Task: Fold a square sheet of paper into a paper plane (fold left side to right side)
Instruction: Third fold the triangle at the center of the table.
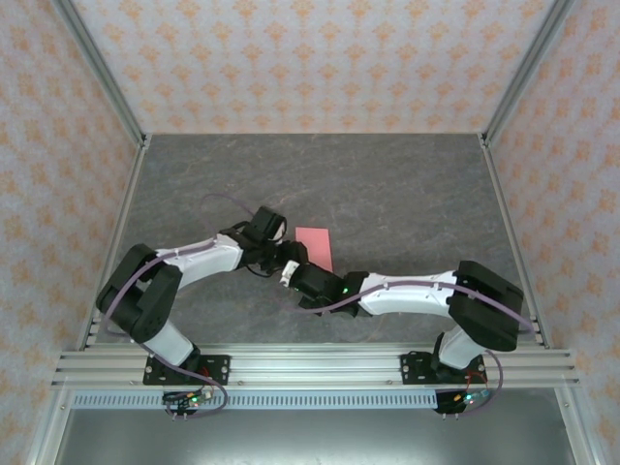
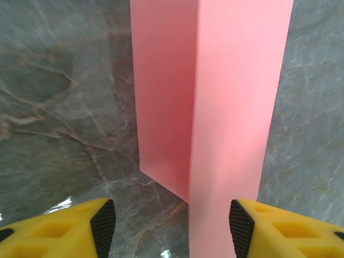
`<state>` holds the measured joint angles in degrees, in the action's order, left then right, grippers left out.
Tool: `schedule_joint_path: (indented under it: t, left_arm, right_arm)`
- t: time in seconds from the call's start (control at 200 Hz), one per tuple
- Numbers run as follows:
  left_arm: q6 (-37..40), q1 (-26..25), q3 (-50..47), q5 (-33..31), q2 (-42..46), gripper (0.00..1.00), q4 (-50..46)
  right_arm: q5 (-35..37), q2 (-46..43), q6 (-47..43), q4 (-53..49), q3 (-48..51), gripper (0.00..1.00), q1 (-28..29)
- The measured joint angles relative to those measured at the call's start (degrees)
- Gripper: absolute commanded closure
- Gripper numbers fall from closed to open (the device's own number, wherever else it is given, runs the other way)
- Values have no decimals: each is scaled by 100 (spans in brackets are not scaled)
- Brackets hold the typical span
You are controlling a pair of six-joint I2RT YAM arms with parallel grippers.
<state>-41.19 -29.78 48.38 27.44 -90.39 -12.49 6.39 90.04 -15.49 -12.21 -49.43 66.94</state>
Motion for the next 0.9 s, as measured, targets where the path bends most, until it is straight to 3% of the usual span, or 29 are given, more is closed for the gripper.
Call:
schedule_joint_path:
  t: [0.12, 0.385, 0.901]
  left_arm:
    - [92, 321, 37, 24, 203, 41, -170]
    - [223, 466, 557, 415, -133, 72, -260]
    - [629, 315, 2413, 986, -2190, 83, -420]
  right_arm:
    - [-170, 103, 105, 9, 0, 100, -26]
    - [-337, 164, 350, 162, 101, 100, -103]
    - [-588, 249, 566, 260, 96, 100, -302]
